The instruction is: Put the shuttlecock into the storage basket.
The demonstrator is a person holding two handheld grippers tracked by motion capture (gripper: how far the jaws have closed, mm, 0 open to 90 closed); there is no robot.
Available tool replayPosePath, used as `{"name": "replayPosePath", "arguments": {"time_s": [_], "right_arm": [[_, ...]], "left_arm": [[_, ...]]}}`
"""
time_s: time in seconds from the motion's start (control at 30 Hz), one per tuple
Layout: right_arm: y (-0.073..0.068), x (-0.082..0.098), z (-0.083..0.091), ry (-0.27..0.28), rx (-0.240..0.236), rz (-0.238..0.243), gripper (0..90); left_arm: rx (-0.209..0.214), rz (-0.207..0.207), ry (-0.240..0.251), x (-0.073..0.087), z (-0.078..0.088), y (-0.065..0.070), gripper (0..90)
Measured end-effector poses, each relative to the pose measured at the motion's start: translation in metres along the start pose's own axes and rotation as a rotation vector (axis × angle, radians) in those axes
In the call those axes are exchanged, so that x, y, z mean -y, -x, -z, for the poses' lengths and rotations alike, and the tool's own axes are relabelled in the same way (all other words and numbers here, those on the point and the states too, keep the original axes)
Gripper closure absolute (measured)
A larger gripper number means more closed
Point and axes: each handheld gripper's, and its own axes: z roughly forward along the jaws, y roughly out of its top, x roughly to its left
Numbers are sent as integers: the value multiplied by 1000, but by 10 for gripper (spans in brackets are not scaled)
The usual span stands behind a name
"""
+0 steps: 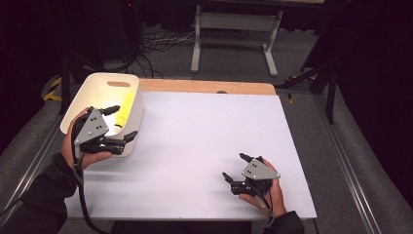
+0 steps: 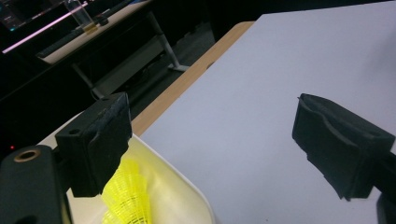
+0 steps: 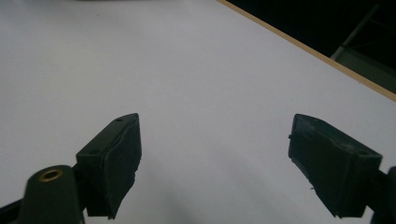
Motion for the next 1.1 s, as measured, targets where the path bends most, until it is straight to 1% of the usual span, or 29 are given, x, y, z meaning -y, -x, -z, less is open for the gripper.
{"name": "replayPosePath", "arguments": {"time_s": [0.13,0.17,0.2,0.23,0.3,0.33,0.37,0.43,0.47,0.5,0.53,0.57,0.6,0.63,0.67,0.7,0.73,0.83,0.87,0.9,1.03,1.07,1.1], "right_arm": [[0,0,0,0,-3,-2,183],[-1,0,0,-1,-3,0,183],[-1,0,0,-1,-3,1,183],[-1,0,0,0,-4,1,184],[-2,0,0,-1,-4,3,183],[-2,0,0,-1,-5,3,183],[-2,0,0,-1,-5,3,183],[-2,0,0,-1,-5,3,183],[-2,0,0,-1,-5,3,183],[-2,-1,0,-1,-6,3,183],[-3,-1,0,-2,-7,2,183],[-3,-1,0,-3,-8,5,183],[-4,-1,0,-3,-8,9,183],[-5,-1,0,-4,-9,11,183],[-5,-2,0,-3,-11,12,183],[-5,-2,0,-2,-11,13,183],[-6,-2,0,-2,-12,13,183],[-6,-2,0,-3,-14,16,183],[-7,-2,0,-2,-15,16,183],[-7,-2,0,-2,-15,17,183],[-8,-3,0,-3,-18,21,183],[-9,-3,0,-3,-20,23,183],[-9,-3,0,-3,-20,23,183]], "left_arm": [[10,-5,6,1,0,5,126],[13,-18,9,1,0,8,126],[19,-13,10,1,-1,11,126],[13,-28,11,1,-1,13,124],[24,-25,21,3,-1,16,124],[28,-16,25,4,-1,19,124],[28,-16,25,4,-1,19,124],[35,-29,33,5,-1,23,122],[45,-18,43,6,-2,26,122],[45,-28,41,6,-2,27,122],[51,-24,41,6,-2,29,122],[51,-36,41,6,-2,30,120],[58,-30,43,7,-2,32,120],[58,-43,41,7,-2,33,119],[70,-32,46,7,-3,36,119],[71,-39,44,8,-3,37,119],[76,-36,44,8,-3,39,119],[85,-56,42,9,-5,44,118],[92,-43,44,10,-6,46,116],[97,-41,45,11,-7,47,114],[102,-47,39,14,-10,52,110],[113,-49,36,17,-11,55,109],[114,-51,33,18,-12,56,109]]}}
